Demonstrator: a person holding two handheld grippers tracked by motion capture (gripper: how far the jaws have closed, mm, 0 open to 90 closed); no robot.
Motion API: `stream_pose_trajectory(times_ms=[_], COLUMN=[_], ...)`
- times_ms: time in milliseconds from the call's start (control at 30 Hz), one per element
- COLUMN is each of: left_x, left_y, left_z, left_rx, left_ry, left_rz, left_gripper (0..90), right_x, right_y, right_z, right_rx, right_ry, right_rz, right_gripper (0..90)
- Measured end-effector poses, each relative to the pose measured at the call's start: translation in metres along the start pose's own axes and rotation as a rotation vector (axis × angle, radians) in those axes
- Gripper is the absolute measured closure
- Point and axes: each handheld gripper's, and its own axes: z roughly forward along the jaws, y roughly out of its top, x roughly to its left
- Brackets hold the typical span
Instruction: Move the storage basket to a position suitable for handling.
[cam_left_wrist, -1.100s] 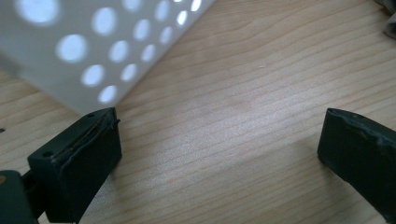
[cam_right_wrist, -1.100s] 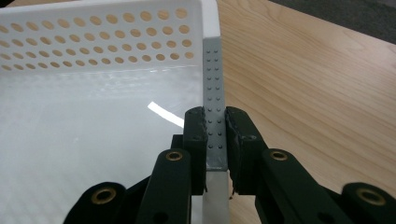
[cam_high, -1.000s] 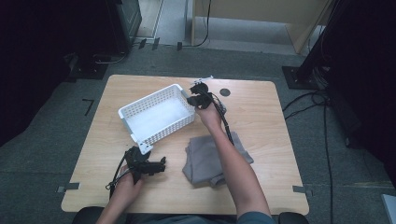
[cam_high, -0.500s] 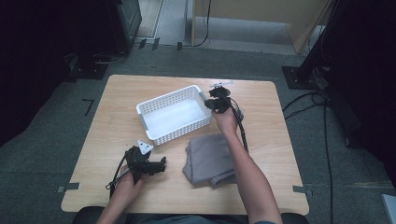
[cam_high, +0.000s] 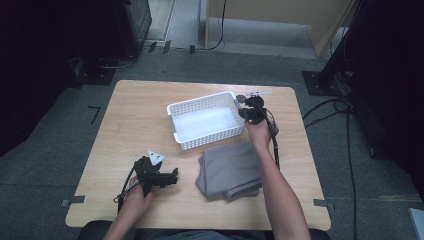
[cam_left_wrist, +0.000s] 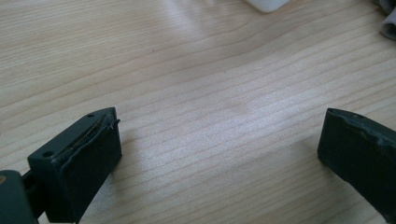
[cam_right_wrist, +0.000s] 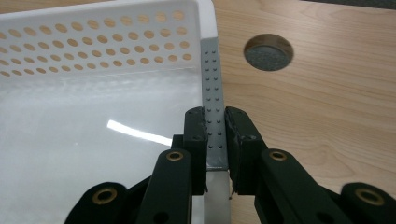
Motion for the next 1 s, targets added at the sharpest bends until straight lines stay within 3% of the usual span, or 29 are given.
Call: stream_pose_trajectory(times_ms=[367,533,667,733,867,1000], left_x=[0.0,-0.001,-0.001,-0.001,-0.001,-0.001], left_y=[0.001,0.001,0.001,0.001,0.001,0.001], left_z=[0.0,0.001,0.001,0.001,0.001,0.001], left_rx=[0.001,0.002,0.0,0.0,0.0,0.0], left_ry=[-0.001,-0.002,-0.001,-0.002,-0.002,-0.002], left_rz=[0.005,0.006,0.005,0.006,0.005,0.005], left_gripper=[0.0,0.0,0.0,0.0,0.0,0.0], right_x=[-0.036,-0.041,-0.04,-0.039,-0.035,-0.032], right_y=[-0.012,-0.015,-0.014,-0.013,-0.014,-0.018], right_z=[-0.018,-0.022,-0.024,-0.029,-0.04,-0.055], right_rx=[-0.02,-0.019,-0.017,-0.021,-0.027,-0.039], right_ry=[-0.084,-0.101,-0.081,-0.071,-0.069,-0.031], right_rz=[0.076,0.095,0.099,0.099,0.068,0.06], right_gripper=[80.0,79.0,66.9,65.0,64.6,69.4])
